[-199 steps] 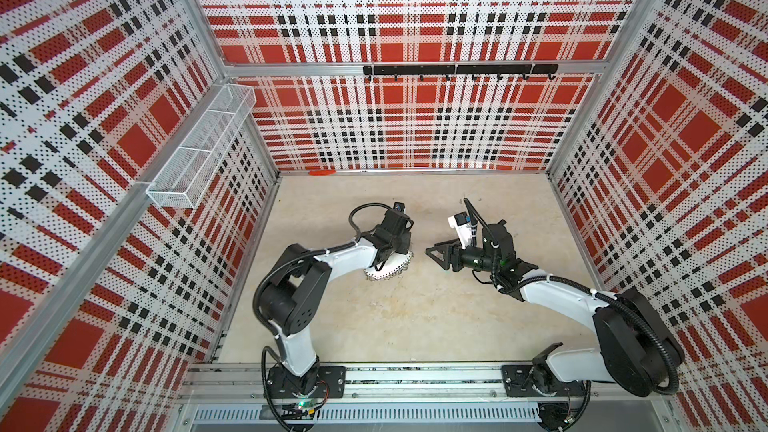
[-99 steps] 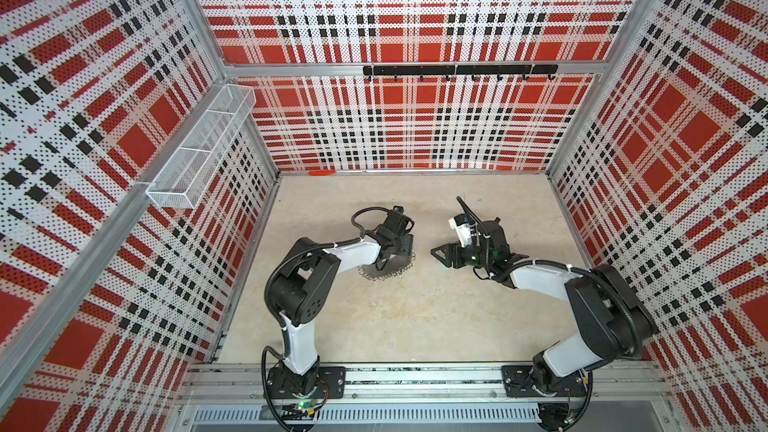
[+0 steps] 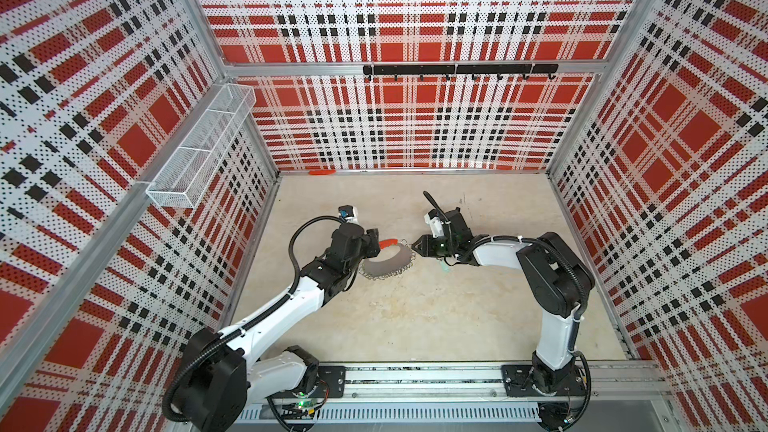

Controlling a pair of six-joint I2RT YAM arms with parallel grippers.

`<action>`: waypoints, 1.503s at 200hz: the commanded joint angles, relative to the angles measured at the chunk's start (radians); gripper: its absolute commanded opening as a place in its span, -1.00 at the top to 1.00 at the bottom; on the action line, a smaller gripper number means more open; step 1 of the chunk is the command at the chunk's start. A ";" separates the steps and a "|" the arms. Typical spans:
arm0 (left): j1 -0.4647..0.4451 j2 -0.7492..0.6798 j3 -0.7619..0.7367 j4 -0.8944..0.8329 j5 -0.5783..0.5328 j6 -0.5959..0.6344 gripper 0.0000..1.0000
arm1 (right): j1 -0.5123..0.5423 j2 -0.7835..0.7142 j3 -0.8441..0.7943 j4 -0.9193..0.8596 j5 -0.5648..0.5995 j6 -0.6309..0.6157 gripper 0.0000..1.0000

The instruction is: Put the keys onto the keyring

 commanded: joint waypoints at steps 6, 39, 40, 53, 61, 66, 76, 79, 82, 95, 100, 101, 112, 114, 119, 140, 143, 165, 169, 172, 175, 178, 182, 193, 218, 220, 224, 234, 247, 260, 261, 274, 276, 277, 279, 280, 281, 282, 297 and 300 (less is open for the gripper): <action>0.004 -0.018 -0.016 0.042 0.019 -0.014 -0.11 | 0.008 0.048 0.043 -0.032 0.053 0.117 0.45; 0.002 -0.021 -0.030 0.043 0.031 -0.001 -0.09 | 0.016 0.078 0.073 -0.051 0.086 0.148 0.45; 0.002 -0.021 -0.030 0.043 0.032 -0.001 -0.09 | 0.017 0.078 0.073 -0.051 0.087 0.149 0.45; 0.002 -0.025 -0.035 0.046 0.037 0.001 -0.08 | 0.016 0.087 0.079 -0.050 0.094 0.158 0.46; 0.002 -0.027 -0.038 0.050 0.039 0.002 -0.08 | 0.016 0.093 0.086 -0.047 0.092 0.164 0.46; 0.002 -0.028 -0.039 0.051 0.041 0.002 -0.08 | 0.017 0.096 0.089 -0.047 0.092 0.167 0.46; 0.003 -0.031 -0.042 0.053 0.044 0.003 -0.08 | 0.020 0.103 0.097 -0.047 0.089 0.172 0.47; 0.003 -0.031 -0.043 0.052 0.045 0.004 -0.08 | 0.020 0.104 0.100 -0.047 0.090 0.174 0.47; 0.003 -0.032 -0.043 0.053 0.046 0.004 -0.08 | 0.020 0.105 0.102 -0.047 0.090 0.175 0.47; 0.003 -0.035 -0.043 0.052 0.049 0.007 -0.08 | 0.026 0.112 0.114 -0.049 0.093 0.179 0.47; 0.003 -0.036 -0.044 0.051 0.048 0.007 -0.08 | 0.029 0.115 0.119 -0.049 0.093 0.179 0.47; 0.002 -0.036 -0.044 0.051 0.047 0.008 -0.08 | 0.029 0.116 0.120 -0.049 0.093 0.179 0.47; 0.002 -0.040 -0.044 0.048 0.047 0.011 -0.08 | 0.033 0.123 0.132 -0.052 0.097 0.182 0.49; 0.002 -0.042 -0.044 0.048 0.047 0.011 -0.08 | 0.033 0.125 0.135 -0.053 0.098 0.183 0.49; 0.001 -0.045 -0.045 0.046 0.048 0.011 -0.08 | 0.035 0.130 0.138 -0.055 0.099 0.182 0.49; 0.002 -0.057 -0.054 0.046 0.045 0.017 -0.08 | 0.036 0.145 0.153 -0.059 0.098 0.191 0.53; 0.002 -0.058 -0.057 0.049 0.043 0.018 -0.08 | 0.036 0.144 0.153 -0.058 0.100 0.190 0.53; -0.023 -0.048 -0.083 0.102 0.033 0.047 -0.08 | 0.032 0.081 0.113 -0.057 0.134 0.175 0.48; -0.036 -0.039 -0.082 0.110 0.018 0.050 -0.09 | 0.029 0.062 0.104 -0.058 0.137 0.167 0.45; -0.046 -0.030 -0.079 0.112 0.002 0.051 -0.09 | 0.027 0.048 0.098 -0.059 0.139 0.159 0.43; -0.060 -0.020 -0.073 0.115 -0.014 0.051 -0.10 | 0.022 0.033 0.090 -0.061 0.140 0.151 0.41; -0.073 -0.008 -0.067 0.117 -0.029 0.051 -0.10 | 0.017 0.018 0.081 -0.062 0.140 0.141 0.38; -0.093 0.011 -0.056 0.117 -0.048 0.051 -0.11 | 0.011 -0.004 0.070 -0.064 0.137 0.130 0.36; -0.141 0.079 -0.012 0.107 -0.100 0.033 -0.13 | -0.013 -0.062 0.029 -0.053 0.127 0.086 0.28; -0.231 0.293 0.159 0.003 -0.179 -0.003 -0.19 | -0.091 -0.225 -0.096 -0.036 0.137 -0.036 0.21; -0.238 0.313 0.174 -0.010 -0.186 -0.006 -0.19 | -0.099 -0.237 -0.107 -0.036 0.141 -0.047 0.21; -0.253 0.352 0.209 -0.035 -0.199 -0.013 -0.20 | -0.111 -0.261 -0.130 -0.034 0.156 -0.066 0.20; -0.290 0.450 0.302 -0.104 -0.243 -0.030 -0.23 | -0.147 -0.315 -0.180 -0.042 0.205 -0.099 0.19; -0.337 0.579 0.428 -0.199 -0.310 -0.052 -0.26 | -0.194 -0.367 -0.239 -0.036 0.230 -0.135 0.19; -0.370 0.709 0.561 -0.312 -0.368 -0.078 -0.30 | -0.238 -0.402 -0.296 -0.011 0.236 -0.141 0.19; -0.371 0.718 0.573 -0.320 -0.372 -0.079 -0.30 | -0.240 -0.405 -0.300 -0.008 0.235 -0.141 0.19; -0.387 0.823 0.688 -0.413 -0.401 -0.104 -0.33 | -0.277 -0.429 -0.346 0.024 0.230 -0.140 0.19; -0.389 0.838 0.702 -0.428 -0.402 -0.107 -0.33 | -0.280 -0.432 -0.352 0.027 0.230 -0.139 0.18; -0.390 0.844 0.708 -0.434 -0.403 -0.108 -0.33 | -0.283 -0.434 -0.355 0.027 0.229 -0.140 0.18; -0.392 0.855 0.723 -0.447 -0.406 -0.112 -0.34 | -0.288 -0.436 -0.360 0.032 0.228 -0.140 0.18; -0.392 0.862 0.730 -0.453 -0.408 -0.113 -0.34 | -0.290 -0.436 -0.363 0.033 0.228 -0.140 0.18; -0.393 0.868 0.736 -0.458 -0.408 -0.115 -0.34 | -0.291 -0.438 -0.364 0.035 0.228 -0.140 0.18; -0.393 0.874 0.744 -0.461 -0.407 -0.116 -0.34 | -0.292 -0.441 -0.366 0.036 0.228 -0.140 0.18; -0.395 0.934 0.811 -0.501 -0.402 -0.125 -0.37 | -0.314 -0.456 -0.390 0.052 0.219 -0.133 0.18; -0.395 0.939 0.819 -0.506 -0.398 -0.125 -0.37 | -0.318 -0.459 -0.394 0.060 0.214 -0.129 0.18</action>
